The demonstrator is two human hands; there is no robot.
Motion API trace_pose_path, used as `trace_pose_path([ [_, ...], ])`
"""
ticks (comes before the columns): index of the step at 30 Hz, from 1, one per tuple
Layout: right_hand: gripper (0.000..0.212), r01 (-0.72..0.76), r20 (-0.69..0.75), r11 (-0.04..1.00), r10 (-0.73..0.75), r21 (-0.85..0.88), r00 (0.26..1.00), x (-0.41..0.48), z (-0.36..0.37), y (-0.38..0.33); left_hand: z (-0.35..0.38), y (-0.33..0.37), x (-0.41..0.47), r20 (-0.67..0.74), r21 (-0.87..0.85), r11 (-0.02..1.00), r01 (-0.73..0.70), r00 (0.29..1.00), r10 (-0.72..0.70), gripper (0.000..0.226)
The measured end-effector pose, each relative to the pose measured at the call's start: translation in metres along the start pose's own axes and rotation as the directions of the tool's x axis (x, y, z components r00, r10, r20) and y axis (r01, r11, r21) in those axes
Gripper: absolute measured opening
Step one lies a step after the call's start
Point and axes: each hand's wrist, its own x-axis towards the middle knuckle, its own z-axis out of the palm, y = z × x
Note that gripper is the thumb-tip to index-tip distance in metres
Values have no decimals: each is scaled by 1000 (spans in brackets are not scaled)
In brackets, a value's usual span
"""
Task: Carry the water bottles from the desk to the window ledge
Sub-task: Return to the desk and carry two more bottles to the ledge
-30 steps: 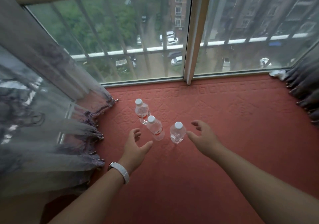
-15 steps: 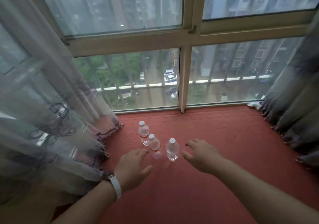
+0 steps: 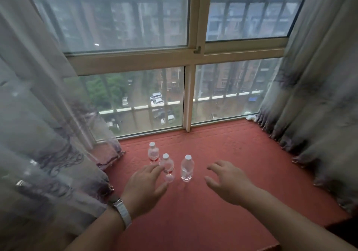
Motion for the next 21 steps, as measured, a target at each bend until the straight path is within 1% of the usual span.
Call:
trace_pose_path([
  [5, 52, -100, -61, 995, 100, 9, 993, -41, -11, -12, -9, 1, 5, 25, -3, 993, -119, 993, 119, 43],
  [8, 52, -193, -64, 981, 193, 5, 979, -67, -18, 0, -11, 23, 9, 33, -29, 984, -175, 984, 176, 43],
  [10, 53, -250, -65, 968, 251, 23, 966, -84, -20, 9, -7, 42, 8, 38, -38, 969, -244, 969, 245, 43],
  [13, 54, -318, -70, 946, 322, 67, 944, -109, -20, 23, 2, 77, 6, 68, -52, 938, -344, 935, 347, 45],
  [16, 55, -377, -85, 920, 386, 104, 918, -140, -18, 38, 10, 120, 7, 107, -30, 899, -437, 893, 437, 47],
  [19, 57, -431, -104, 891, 447, 144, 889, -176, -15, 58, 18, 164, 2, 117, -26, 864, -503, 857, 502, 46],
  [21, 56, -471, -115, 865, 493, 173, 863, -204, -14, 73, 25, 192, -3, 152, -39, 845, -534, 833, 533, 46],
])
